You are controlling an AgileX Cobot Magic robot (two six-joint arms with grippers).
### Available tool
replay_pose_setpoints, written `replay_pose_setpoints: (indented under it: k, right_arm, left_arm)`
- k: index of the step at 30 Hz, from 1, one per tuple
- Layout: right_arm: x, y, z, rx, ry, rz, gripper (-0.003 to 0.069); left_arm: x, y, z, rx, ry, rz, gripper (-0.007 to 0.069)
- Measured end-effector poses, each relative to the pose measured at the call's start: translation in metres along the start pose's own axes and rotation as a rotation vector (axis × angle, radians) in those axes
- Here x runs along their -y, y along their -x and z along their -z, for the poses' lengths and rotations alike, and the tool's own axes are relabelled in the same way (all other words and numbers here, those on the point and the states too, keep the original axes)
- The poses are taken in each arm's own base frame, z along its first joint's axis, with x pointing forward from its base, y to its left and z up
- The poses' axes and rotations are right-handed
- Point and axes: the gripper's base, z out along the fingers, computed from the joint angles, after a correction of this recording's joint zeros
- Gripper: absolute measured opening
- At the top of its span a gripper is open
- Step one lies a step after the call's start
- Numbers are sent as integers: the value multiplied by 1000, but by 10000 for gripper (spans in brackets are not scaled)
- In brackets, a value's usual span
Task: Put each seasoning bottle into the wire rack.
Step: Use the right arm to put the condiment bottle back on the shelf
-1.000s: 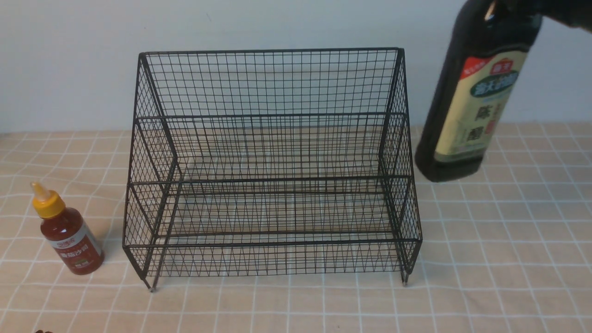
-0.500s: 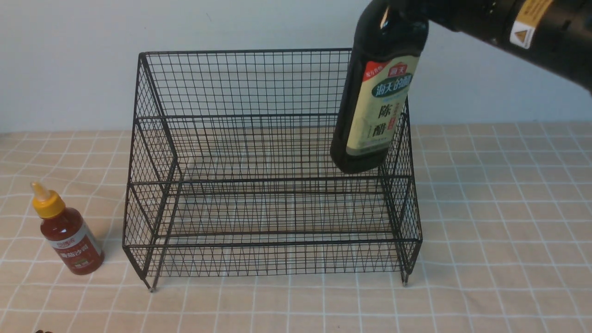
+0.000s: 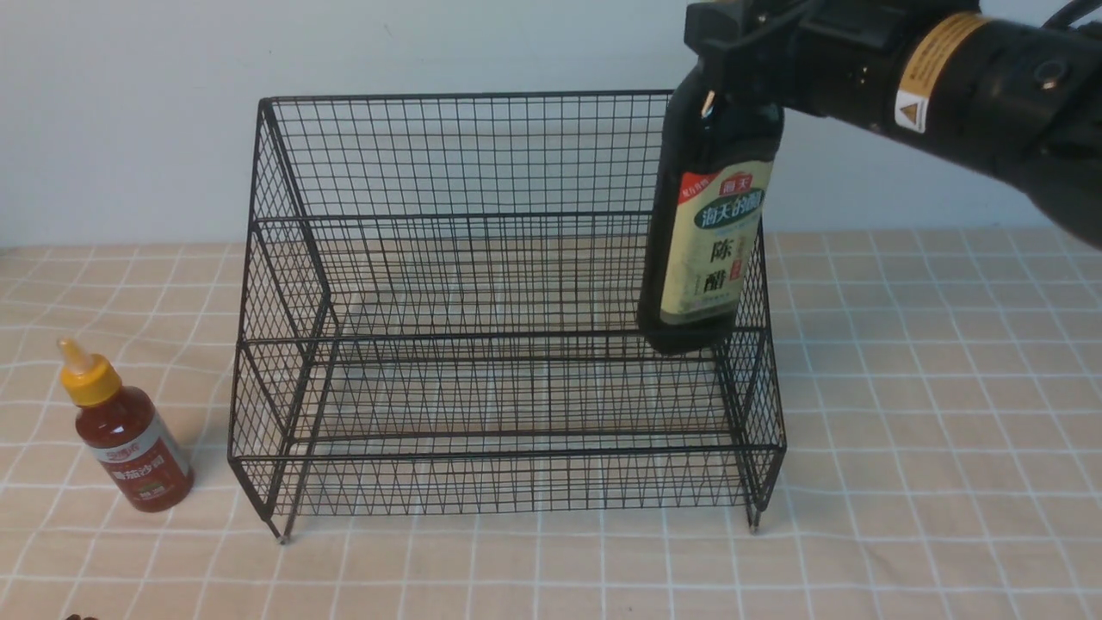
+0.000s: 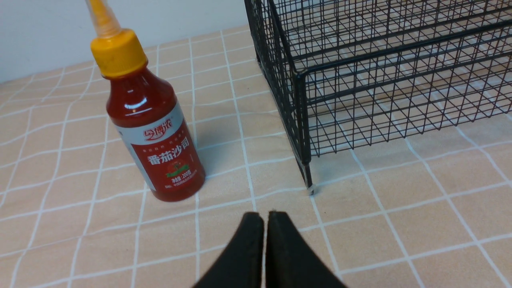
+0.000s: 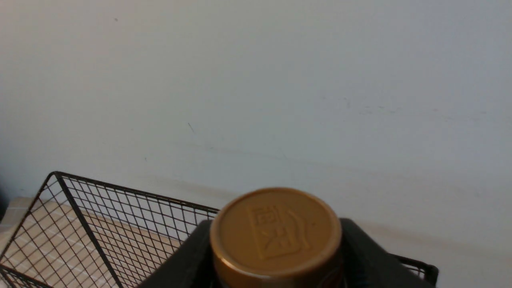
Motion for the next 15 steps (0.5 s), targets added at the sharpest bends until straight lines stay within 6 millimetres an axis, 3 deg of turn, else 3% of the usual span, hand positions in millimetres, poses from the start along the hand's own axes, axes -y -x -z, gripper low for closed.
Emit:
replay_pose_setpoints:
  k: [15]
  right_arm:
    - [7, -9, 1, -100, -94, -42, 328]
  left_arm:
    - [0, 0, 0, 0, 0, 0, -7]
